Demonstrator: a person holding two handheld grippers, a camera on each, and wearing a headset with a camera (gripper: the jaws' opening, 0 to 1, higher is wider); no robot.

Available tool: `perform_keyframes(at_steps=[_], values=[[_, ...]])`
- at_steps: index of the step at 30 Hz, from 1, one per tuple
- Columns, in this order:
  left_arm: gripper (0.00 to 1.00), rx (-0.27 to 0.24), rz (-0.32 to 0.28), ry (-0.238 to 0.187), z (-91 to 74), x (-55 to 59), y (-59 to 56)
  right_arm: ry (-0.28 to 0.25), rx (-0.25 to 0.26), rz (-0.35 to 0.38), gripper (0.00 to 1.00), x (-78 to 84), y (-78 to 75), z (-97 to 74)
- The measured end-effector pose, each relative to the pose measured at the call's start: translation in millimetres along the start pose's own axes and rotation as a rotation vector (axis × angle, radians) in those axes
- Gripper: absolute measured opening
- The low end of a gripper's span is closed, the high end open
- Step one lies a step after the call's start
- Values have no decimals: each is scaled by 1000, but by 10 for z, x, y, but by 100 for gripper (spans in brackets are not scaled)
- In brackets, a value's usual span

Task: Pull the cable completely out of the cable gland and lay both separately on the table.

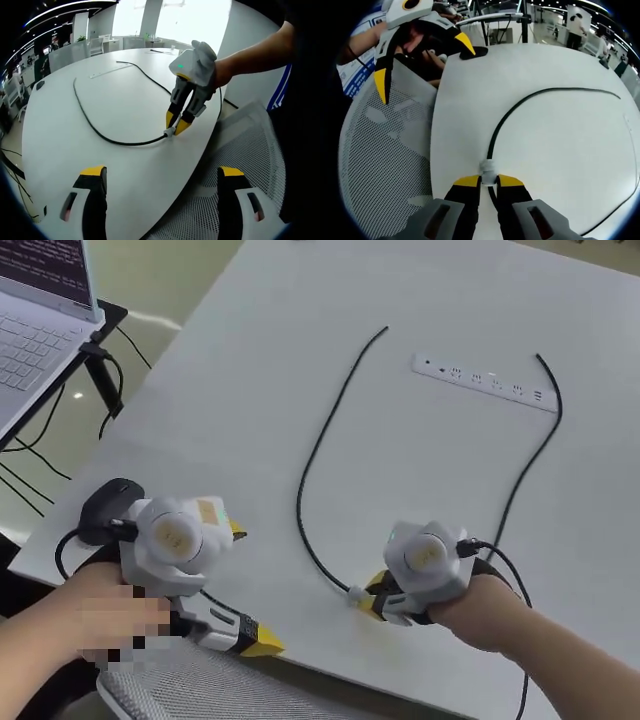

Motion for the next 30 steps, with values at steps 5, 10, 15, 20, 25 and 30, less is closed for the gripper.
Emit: perform_keyframes(at_steps=[5,10,15,20,25,30], values=[[90,13,10,-11,35,-69,-19,-18,4,20,7,-22,15,-101],[90,32,31,-15,76,-151,-69,-26,-1,32,7,-52,45,-243],[90,49,58,-40,101,-301,-96,-52,-7,50,6,-108,83,-405],[90,57,79,-59,112,-426,-139,-50,-22,34,6,-149,155,-537],[90,70,92,-66,130,-518,-199,-48,-40,4,6,-222,241,-703],[90,84,94,-101,107,-649,-250,-52,-52,-11,6,-271,308,-877]])
Point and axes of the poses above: the centre of the closed fingertips' face, and the gripper's own axes: z roughly forward along the fingers, y roughly to its left, x roughly out of its underside, the point moved 5 cm from there along -z, roughly backward along the fingers, and after that the axes turned 5 degrees about y, right-handed, at the moved point
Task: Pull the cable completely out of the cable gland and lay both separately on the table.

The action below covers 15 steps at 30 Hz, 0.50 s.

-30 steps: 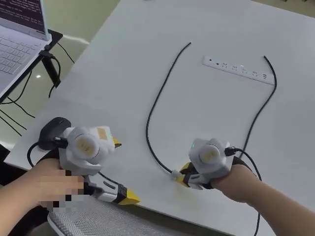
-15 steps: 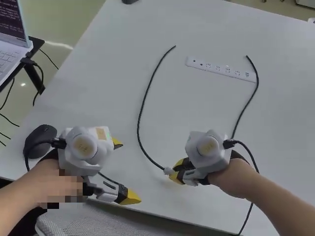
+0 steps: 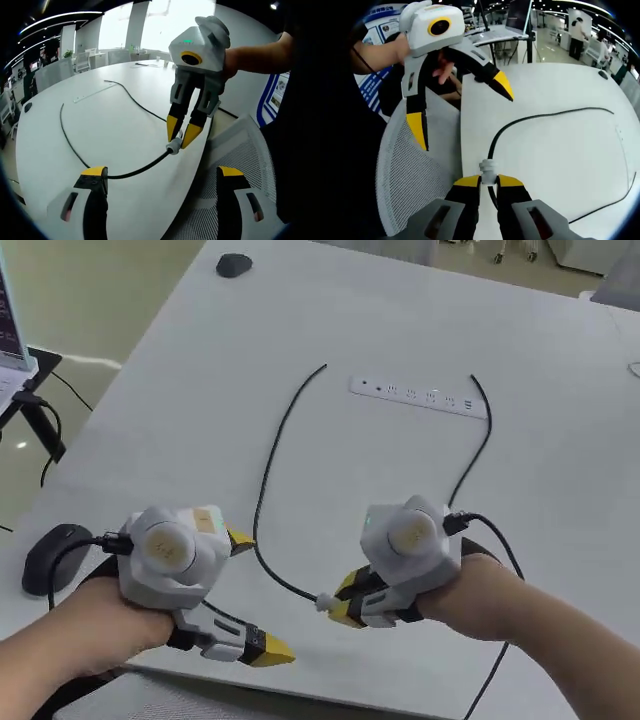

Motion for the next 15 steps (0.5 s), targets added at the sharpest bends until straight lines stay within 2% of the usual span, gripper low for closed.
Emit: perform_keyframes(at_steps=[4,8,10,15], values=[[89,21,-16,-48,-6,-119,-31,12,4,-16,6,-18,7,-122],[88,39,-30,-123,-25,-262,-51,-13,9,-17,6,-109,-11,-263],[86,48,-45,-170,-23,-316,-44,-8,10,-47,6,-156,5,-335],[82,58,-47,-205,0,-383,-42,-21,15,-88,6,-279,11,-517]])
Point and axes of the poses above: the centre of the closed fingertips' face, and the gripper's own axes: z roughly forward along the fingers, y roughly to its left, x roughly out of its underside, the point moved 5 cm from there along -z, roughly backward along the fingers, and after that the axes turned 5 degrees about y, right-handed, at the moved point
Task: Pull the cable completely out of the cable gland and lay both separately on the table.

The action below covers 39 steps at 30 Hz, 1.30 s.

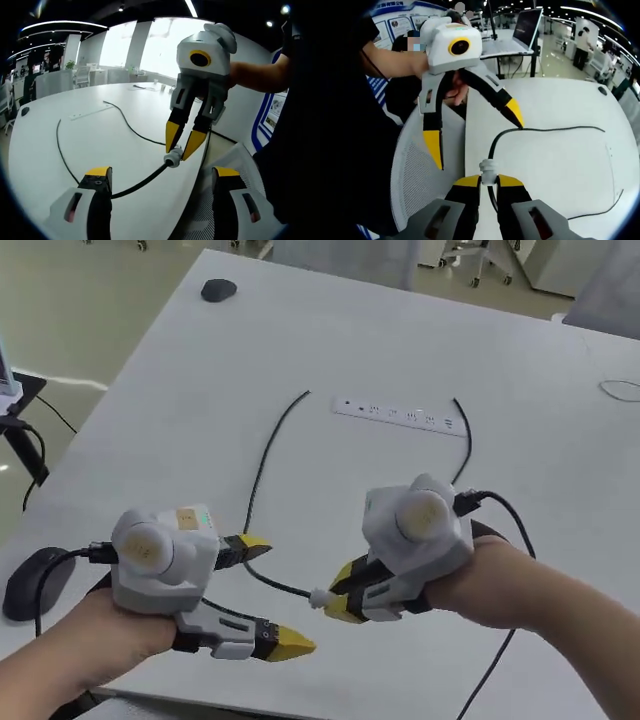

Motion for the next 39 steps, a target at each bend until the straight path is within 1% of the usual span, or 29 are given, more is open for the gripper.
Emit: perform_keyframes(at_steps=[3,7,10,11,14,17,20,22,27,31,35,37,39], values=[[79,10,13,-12,17,-36,-31,11,-1,-30,6,-33,21,-69],[75,31,33,-19,43,-64,-83,24,-6,-60,6,-48,56,-117],[69,49,57,-15,73,-76,-126,38,-13,-81,6,-37,76,-146],[68,55,58,-19,79,-85,-136,41,-12,-89,6,-33,81,-154],[60,79,70,-35,101,-123,-178,48,-15,-108,6,-9,95,-177],[50,105,69,-47,119,-155,-218,47,-21,-116,6,22,108,-198],[49,108,80,-46,146,-162,-233,53,-27,-115,6,54,123,-206],[47,117,80,-50,154,-172,-244,63,-27,-130,6,82,138,-207],[36,146,72,-61,175,-195,-279,62,-29,-138,6,94,147,-236],[31,160,67,-69,186,-201,-298,66,-37,-151,6,103,176,-243],[29,166,83,-50,204,-176,-311,63,-40,-169,6,100,181,-242],[26,172,81,-51,207,-170,-311,64,-43,-177,6,99,186,-240],[25,179,77,-57,207,-182,-317,66,-41,-186,6,99,179,-237]])
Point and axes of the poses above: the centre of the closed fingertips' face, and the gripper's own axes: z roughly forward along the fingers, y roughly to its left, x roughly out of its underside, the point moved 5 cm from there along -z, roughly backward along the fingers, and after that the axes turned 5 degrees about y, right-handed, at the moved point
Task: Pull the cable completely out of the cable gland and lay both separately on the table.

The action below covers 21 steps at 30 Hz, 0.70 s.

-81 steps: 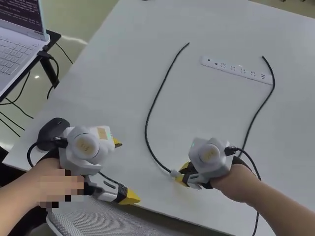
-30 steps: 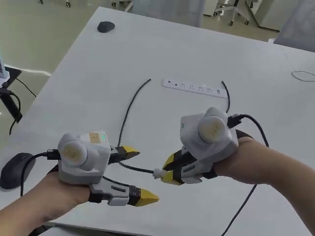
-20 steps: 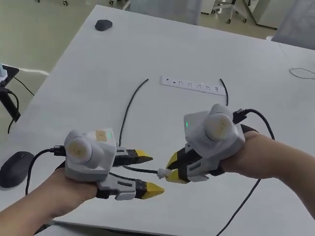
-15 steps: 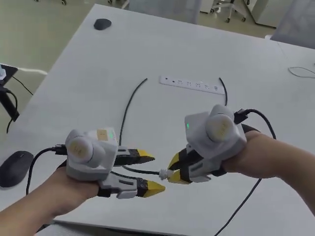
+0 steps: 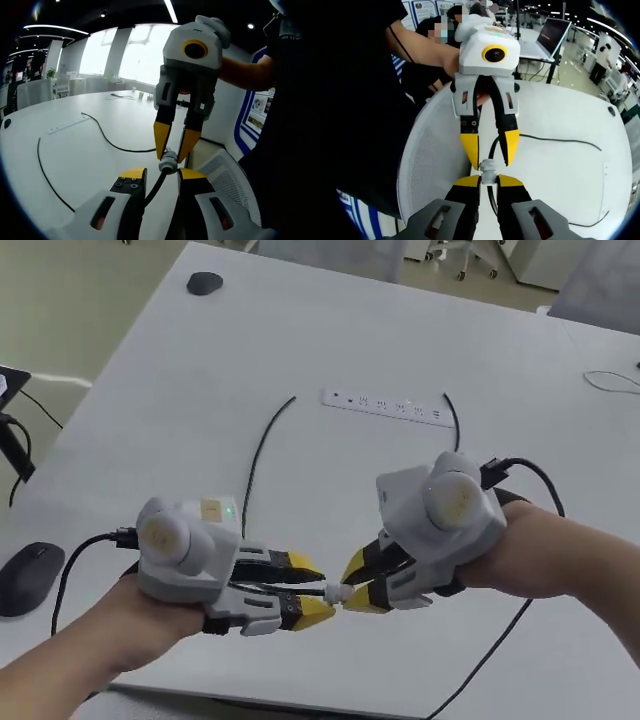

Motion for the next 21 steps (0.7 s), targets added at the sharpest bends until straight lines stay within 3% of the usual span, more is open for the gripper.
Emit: perform_keyframes(at_steps=[7,14,15,21], values=[[17,27,9,-16,7,-35,-35,-2,8,-31,6,4,-23,1],[16,20,13,-29,-3,-32,-49,-5,17,-56,6,10,-10,4],[16,34,-20,-27,-4,-23,-66,-10,14,-54,6,15,3,5],[15,12,21,-4,-21,-44,-77,-51,53,-78,7,23,24,13]])
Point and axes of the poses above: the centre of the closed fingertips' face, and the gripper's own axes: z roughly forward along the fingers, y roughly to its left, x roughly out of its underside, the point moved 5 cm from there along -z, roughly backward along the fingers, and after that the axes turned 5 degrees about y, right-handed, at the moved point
